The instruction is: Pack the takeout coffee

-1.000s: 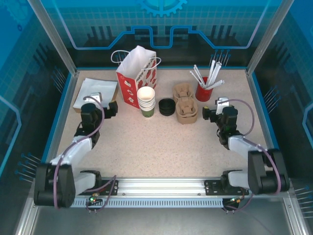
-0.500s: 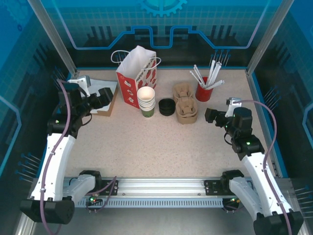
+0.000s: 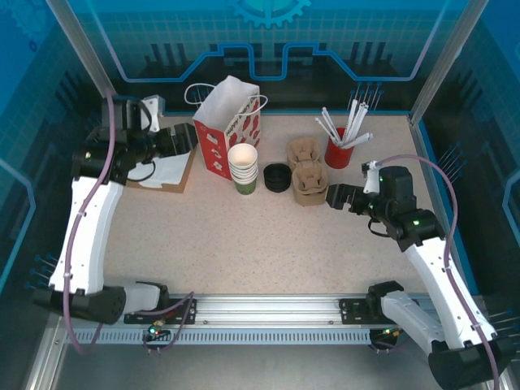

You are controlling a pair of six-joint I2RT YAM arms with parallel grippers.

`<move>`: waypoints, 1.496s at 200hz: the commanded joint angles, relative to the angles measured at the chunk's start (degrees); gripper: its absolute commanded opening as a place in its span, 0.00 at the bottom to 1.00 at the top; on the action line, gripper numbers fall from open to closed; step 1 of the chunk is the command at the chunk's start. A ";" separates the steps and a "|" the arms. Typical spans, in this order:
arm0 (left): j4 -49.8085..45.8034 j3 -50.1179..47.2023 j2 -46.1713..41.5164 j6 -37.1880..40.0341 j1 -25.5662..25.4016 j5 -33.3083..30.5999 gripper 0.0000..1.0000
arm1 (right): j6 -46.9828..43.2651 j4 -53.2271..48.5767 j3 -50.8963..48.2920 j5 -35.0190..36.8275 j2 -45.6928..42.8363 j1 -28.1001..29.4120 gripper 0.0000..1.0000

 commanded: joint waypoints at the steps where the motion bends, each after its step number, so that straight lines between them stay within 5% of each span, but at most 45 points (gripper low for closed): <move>1: -5.05 7.21 5.39 4.56 -0.21 -3.34 0.88 | 0.84 -2.06 2.11 -1.19 1.44 1.95 1.00; 158: -9.89 40.48 40.75 9.50 0.95 -5.39 0.86 | 1.33 1.36 0.97 3.22 5.24 5.15 1.00; 222: -9.35 45.27 47.90 9.46 2.03 -4.93 0.79 | 1.48 1.50 1.58 3.56 7.79 5.21 1.00; 299: -11.49 43.11 45.38 9.28 2.04 -1.49 0.82 | 1.47 1.85 3.11 3.50 11.96 6.12 1.00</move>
